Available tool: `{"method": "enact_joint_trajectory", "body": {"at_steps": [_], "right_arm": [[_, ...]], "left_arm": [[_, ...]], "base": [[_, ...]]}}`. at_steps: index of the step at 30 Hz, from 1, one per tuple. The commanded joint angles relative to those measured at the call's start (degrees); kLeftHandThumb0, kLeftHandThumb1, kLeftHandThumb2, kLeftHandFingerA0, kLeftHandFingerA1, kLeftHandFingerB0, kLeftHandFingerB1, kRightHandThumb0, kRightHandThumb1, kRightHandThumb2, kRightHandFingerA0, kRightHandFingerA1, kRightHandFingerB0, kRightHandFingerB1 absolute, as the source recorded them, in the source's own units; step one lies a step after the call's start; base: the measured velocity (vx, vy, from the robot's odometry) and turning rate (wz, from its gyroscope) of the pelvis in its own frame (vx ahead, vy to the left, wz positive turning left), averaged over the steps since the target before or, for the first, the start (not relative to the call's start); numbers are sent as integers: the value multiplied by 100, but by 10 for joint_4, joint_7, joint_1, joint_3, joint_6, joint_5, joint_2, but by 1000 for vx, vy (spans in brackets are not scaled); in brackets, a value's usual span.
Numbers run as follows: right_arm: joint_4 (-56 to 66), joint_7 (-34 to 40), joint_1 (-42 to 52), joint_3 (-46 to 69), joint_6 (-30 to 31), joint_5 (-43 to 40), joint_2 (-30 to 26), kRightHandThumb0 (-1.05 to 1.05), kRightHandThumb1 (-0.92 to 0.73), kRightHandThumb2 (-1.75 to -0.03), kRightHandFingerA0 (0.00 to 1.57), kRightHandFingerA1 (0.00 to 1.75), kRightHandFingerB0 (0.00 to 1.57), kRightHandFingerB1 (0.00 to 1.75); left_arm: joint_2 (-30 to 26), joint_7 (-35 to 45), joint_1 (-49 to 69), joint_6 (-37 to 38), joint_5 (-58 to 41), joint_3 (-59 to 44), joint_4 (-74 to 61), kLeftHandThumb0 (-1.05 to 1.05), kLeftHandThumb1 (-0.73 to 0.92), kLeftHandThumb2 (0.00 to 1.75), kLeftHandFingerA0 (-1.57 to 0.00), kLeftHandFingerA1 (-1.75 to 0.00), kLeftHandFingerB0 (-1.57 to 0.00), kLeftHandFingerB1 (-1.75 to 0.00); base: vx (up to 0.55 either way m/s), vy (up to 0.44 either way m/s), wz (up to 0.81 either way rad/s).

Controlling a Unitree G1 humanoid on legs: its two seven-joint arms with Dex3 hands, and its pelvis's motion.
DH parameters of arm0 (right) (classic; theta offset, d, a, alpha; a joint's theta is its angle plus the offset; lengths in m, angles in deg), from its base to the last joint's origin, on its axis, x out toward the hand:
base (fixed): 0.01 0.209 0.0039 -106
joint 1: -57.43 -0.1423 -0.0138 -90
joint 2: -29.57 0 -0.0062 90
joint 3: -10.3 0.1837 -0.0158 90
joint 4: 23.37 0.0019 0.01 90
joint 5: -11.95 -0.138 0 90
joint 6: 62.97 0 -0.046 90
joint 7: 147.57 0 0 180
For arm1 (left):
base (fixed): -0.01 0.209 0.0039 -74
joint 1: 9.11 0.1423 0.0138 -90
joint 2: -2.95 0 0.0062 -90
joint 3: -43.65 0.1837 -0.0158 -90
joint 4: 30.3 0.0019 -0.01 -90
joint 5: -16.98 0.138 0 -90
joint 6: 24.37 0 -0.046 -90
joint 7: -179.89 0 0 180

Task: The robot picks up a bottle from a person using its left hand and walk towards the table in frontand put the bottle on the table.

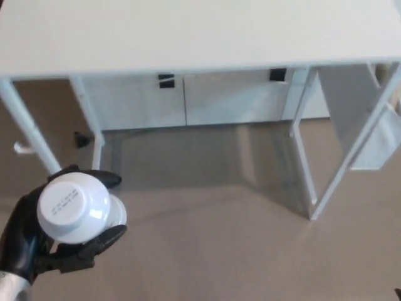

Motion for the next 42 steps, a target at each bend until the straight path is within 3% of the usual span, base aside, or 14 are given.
{"method": "enact_joint_trajectory", "body": {"at_steps": [1,5,6,12,13,17,19,20,22,33,35,37,38,42], "right_arm": [[-4,1,7,3,6,-2,-6,-52,-53,-84,60,60,38,49],[-4,0,6,3,7,-1,-9,-53,-53,-85,59,60,38,50],[-4,2,7,1,5,2,-10,-46,-66,-60,66,47,46,38],[-4,0,10,2,4,-1,-10,-45,-65,-60,66,48,47,38],[-3,-3,11,4,1,-4,-10,-50,-53,-84,57,59,40,51],[-3,-5,11,7,5,-6,-9,-45,-65,-60,65,46,48,38],[-3,-1,14,4,4,-2,-9,-50,-53,-85,62,61,42,51],[-3,-1,14,5,4,-2,-9,-45,-65,-60,68,49,47,38],[-3,-2,15,5,2,-2,-10,-45,-65,-59,68,48,47,39],[-3,-2,17,4,2,-1,-11,-45,-65,-60,65,47,47,38],[-4,-2,15,5,7,-2,-10,-51,-54,-84,57,57,40,50],[-4,-3,16,6,9,-3,-10,-45,-65,-60,65,45,47,38],[-4,-3,17,6,7,-2,-10,-51,-54,-83,57,57,41,50],[-4,-2,18,3,8,0,-11,-51,-54,-84,56,57,40,50]], "left_arm": [[-6,7,-5,-2,-17,-5,-9,-11,79,65,-97,-136,-80,-80],[-7,6,-11,-8,-16,-2,-18,-12,79,65,-98,-133,-82,-81],[-9,5,-11,-10,-13,-3,-22,-13,79,65,-100,-132,-83,-82],[-10,15,-11,-18,-31,-7,-47,-12,80,65,-100,-133,-81,-84],[-12,18,-13,-19,-36,-9,-58,-12,80,65,-100,-132,-81,-84],[-15,18,-16,-39,-40,-8,-90,-12,80,66,-99,-133,-81,-82],[-18,22,-22,-49,-45,-6,-115,-11,80,68,-99,-133,-80,-82],[-19,23,-23,-50,-43,-5,-123,-11,79,69,-99,-132,-79,-83],[-22,26,-25,-50,-43,-3,-131,-9,80,70,-99,-132,-79,-84],[-32,19,-40,-94,-28,27,-187,-14,78,71,-99,-134,-81,-87],[-35,12,-53,-113,-19,36,-184,-17,79,70,-97,-137,-81,-89],[-40,8,-62,-121,-8,42,-180,-18,79,70,-98,-136,-81,-90],[-43,6,-76,-132,-2,46,-173,-19,79,66,-100,-136,-80,-89],[-54,7,-149,-183,6,59,-132,-20,80,70,-96,-143,-79,-95]], "base": [[588,123,-24],[574,103,-1],[569,81,14],[582,-28,24],[507,-87,21],[465,-63,13],[440,-37,-9],[429,-23,-23],[423,-4,-23],[239,78,1],[181,54,2],[180,36,1],[3,-204,5],[-16,-298,12]]}}
